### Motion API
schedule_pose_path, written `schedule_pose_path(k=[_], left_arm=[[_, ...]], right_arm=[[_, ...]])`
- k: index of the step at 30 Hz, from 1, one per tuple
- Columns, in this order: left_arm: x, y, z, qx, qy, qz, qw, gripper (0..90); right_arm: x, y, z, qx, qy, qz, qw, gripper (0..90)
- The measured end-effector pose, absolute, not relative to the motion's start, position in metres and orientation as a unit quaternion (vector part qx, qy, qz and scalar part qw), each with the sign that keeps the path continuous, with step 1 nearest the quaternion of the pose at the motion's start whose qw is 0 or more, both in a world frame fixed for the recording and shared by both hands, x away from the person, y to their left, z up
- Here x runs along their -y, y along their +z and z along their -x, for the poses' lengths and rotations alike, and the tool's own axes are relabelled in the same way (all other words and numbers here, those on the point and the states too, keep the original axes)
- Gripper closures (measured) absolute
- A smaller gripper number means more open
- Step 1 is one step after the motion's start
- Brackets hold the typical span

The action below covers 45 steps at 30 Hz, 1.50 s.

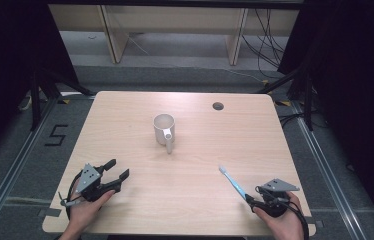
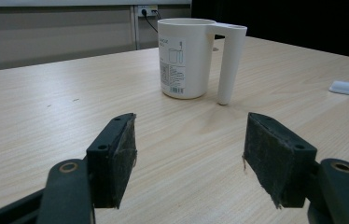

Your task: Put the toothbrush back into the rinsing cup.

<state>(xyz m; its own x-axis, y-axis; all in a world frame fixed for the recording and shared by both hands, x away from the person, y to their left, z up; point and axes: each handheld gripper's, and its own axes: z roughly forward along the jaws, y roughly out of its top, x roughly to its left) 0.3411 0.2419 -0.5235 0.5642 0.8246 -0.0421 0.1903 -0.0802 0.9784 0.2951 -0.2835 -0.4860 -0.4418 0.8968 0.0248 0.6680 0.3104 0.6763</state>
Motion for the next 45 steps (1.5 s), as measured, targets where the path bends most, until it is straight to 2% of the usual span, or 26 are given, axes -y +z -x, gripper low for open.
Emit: schedule_pose_path(k=[4,8,11,15,23,29,30,33,45], left_arm=[[-0.241,-0.523,-0.341,-0.374,0.279,-0.681,0.565,33.4],[-0.24,-0.524,-0.343,-0.375,0.274,-0.678,0.569,33.1],[-0.242,-0.523,-0.342,-0.374,0.273,-0.683,0.565,32.6],[-0.242,-0.523,-0.342,-0.374,0.273,-0.683,0.564,32.6],[-0.241,-0.523,-0.344,-0.373,0.268,-0.688,0.562,32.6],[-0.241,-0.523,-0.344,-0.375,0.264,-0.689,0.562,32.6],[-0.241,-0.523,-0.344,-0.375,0.264,-0.688,0.563,32.6],[-0.241,-0.523,-0.344,-0.375,0.264,-0.687,0.564,32.6],[-0.241,-0.523,-0.344,-0.374,0.264,-0.687,0.565,32.5]], right_arm=[[0.289,-0.486,-0.299,-0.799,0.312,-0.475,0.197,45.9],[0.288,-0.487,-0.302,-0.802,0.302,-0.48,0.188,49.2],[0.282,-0.484,-0.3,-0.79,0.286,-0.518,0.161,52.0],[0.283,-0.478,-0.305,-0.806,0.267,-0.501,0.167,55.0],[0.281,-0.467,-0.315,-0.844,0.21,-0.477,0.126,58.5],[0.271,-0.461,-0.321,-0.886,0.113,-0.447,0.053,63.0],[0.271,-0.46,-0.324,-0.894,0.109,-0.43,0.061,65.1],[0.267,-0.46,-0.327,-0.904,0.089,-0.416,0.044,68.6],[0.264,-0.463,-0.339,-0.911,0.04,-0.41,0.017,70.9]])
